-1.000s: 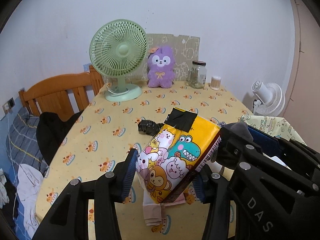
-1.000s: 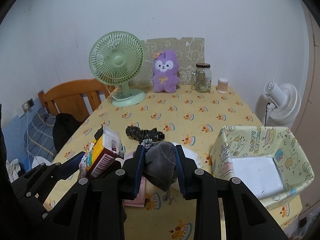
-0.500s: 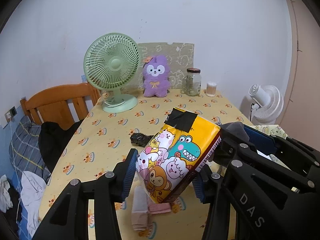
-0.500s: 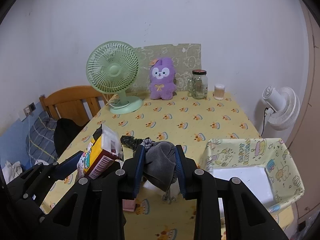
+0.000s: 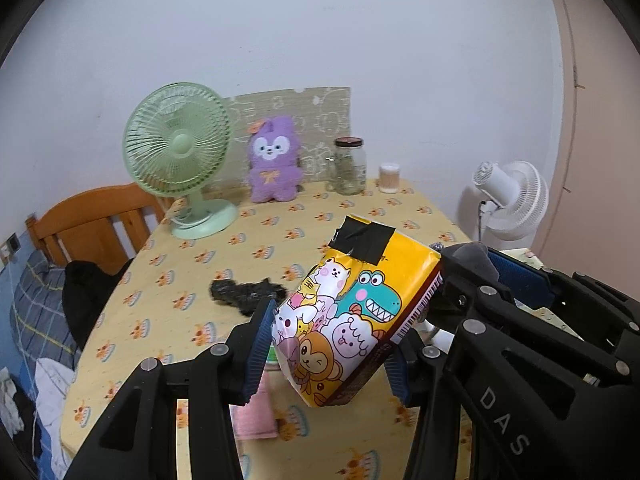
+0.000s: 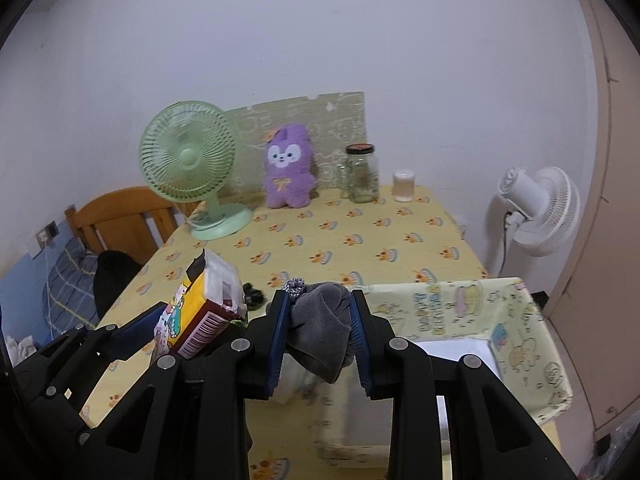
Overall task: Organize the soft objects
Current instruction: 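Lift and carry the box and sock with both tools toward the patterned storage box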
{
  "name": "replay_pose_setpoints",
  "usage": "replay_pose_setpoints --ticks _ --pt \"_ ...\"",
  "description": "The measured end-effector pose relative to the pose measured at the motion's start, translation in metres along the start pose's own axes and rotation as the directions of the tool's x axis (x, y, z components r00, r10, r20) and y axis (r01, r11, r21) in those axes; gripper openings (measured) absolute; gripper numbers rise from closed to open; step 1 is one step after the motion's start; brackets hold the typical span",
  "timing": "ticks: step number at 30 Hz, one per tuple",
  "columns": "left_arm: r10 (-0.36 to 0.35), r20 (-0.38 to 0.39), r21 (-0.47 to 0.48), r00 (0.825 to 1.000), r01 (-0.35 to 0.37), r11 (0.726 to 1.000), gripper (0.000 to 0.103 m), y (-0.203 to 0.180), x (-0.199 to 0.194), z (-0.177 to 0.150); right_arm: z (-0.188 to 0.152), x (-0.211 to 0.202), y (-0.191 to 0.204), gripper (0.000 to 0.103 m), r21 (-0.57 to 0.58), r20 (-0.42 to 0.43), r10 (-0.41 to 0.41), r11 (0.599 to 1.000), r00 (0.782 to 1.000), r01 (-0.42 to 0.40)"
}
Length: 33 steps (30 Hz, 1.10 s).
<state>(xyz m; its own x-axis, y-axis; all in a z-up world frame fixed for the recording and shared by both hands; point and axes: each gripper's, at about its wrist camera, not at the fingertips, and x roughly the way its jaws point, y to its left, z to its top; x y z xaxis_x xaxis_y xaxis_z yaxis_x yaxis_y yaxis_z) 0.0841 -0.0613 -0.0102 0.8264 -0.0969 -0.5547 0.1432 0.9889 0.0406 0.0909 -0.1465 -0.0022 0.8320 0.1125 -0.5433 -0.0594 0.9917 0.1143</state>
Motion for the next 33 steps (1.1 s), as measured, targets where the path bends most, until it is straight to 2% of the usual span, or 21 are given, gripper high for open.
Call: replay_pose_setpoints --ticks 16,33 --pt "-0.096 -0.013 0.088 0.995 0.096 0.991 0.052 -0.063 0.026 0.009 -0.007 -0.004 -0.069 0.033 0.081 0.002 -0.102 0.992 0.995 0.101" --pt "-0.148 -0.126 0.132 0.981 0.164 0.978 0.053 -0.107 0.074 0.001 -0.025 0.033 -0.121 0.033 0.142 -0.101 -0.173 0.972 0.98 0.186"
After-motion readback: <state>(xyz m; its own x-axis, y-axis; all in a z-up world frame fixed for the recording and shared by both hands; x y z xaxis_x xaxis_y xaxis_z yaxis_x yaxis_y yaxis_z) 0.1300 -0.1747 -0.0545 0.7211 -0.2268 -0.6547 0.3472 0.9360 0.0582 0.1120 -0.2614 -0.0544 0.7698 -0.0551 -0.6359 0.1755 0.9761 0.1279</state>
